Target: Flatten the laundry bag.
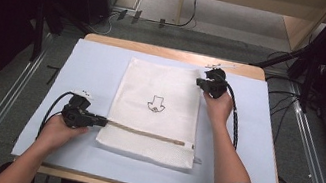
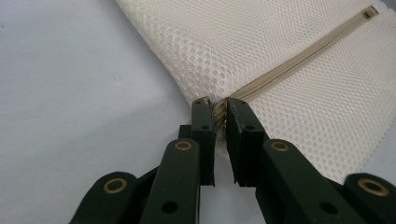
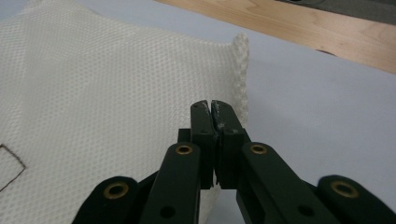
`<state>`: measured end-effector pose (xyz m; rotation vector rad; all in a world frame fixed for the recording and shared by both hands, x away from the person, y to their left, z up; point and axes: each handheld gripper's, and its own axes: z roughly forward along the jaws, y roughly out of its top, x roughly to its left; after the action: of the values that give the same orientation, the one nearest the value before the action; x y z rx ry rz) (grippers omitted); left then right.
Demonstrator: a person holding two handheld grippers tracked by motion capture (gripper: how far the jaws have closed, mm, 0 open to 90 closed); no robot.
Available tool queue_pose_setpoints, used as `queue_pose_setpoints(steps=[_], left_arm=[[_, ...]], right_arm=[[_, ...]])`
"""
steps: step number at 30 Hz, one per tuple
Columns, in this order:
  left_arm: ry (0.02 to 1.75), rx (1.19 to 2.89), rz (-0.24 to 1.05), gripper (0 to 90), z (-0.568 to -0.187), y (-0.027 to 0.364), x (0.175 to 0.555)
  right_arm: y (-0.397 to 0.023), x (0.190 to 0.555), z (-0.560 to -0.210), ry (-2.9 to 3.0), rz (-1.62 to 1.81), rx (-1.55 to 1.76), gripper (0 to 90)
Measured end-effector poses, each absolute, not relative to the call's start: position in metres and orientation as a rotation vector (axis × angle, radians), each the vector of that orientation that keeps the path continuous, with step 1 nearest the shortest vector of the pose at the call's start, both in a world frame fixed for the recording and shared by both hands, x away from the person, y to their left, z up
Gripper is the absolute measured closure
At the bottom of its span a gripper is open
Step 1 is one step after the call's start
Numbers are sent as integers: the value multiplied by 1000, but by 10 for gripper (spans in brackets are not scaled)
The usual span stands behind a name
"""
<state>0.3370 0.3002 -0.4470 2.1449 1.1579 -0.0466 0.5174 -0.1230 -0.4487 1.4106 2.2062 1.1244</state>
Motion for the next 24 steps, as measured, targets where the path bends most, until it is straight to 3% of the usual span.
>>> queue_pose_setpoints(steps=[8, 24], left_arm=[[1166, 2139, -52, 826, -449, 301, 337], [1171, 2141, -54, 827, -451, 297, 339]], right_arm=[[-126, 527, -468, 2163, 1122, 1502, 900], [-131, 530, -475, 2138, 1040, 1483, 900]])
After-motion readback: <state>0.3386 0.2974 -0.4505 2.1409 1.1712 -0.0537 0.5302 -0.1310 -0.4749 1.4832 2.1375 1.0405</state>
